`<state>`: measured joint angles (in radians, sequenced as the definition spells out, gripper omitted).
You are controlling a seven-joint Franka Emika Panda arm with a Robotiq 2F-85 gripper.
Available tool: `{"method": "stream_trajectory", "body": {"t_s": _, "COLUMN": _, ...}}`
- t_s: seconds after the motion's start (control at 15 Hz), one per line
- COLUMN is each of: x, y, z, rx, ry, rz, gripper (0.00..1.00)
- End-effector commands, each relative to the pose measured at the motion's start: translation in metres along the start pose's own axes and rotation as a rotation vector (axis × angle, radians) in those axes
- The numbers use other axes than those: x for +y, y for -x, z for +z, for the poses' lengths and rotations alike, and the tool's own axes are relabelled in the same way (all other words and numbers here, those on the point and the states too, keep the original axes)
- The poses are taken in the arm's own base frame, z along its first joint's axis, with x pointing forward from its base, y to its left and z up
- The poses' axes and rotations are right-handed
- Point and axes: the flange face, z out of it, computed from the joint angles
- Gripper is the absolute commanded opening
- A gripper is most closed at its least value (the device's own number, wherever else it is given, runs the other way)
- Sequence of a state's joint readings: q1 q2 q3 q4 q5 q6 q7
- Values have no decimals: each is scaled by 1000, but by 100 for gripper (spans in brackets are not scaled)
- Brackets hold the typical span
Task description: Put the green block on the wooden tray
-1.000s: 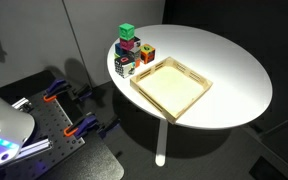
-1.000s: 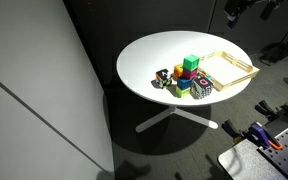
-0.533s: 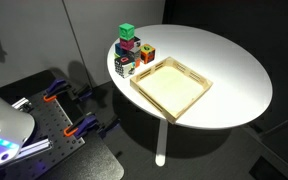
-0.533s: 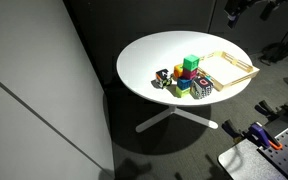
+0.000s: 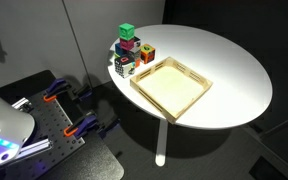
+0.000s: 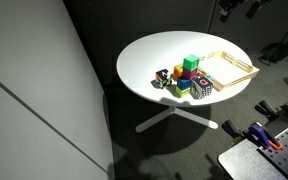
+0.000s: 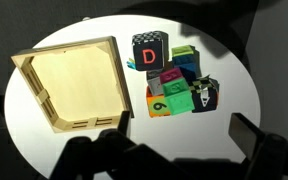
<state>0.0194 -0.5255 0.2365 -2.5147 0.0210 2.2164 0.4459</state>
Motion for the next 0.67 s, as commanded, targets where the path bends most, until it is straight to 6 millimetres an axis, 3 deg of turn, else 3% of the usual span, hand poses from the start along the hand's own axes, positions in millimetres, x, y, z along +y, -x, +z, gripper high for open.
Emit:
{"method": "stream_trajectory", "body": {"t_s": 0.0, "x": 2, "y": -17, "z": 12, "rx": -51, "ry": -72, "rz": -65, "gripper": 100}}
{"method": "stream_trajectory", "body": {"t_s": 0.33, "x": 6, "y": -27, "z": 32, "rx": -136, "ry": -65, "rz": -100, "gripper": 100}}
{"method": "stream_trajectory", "body": {"t_s": 0.4, "x": 7, "y": -17, "z": 31, "rx": -105, "ry": -67, "rz": -83, "gripper": 100}}
{"method": "stream_trajectory", "body": {"t_s": 0.6, "x": 7, "y": -18, "z": 37, "rx": -118, "ry": -64, "rz": -83, "gripper": 100}}
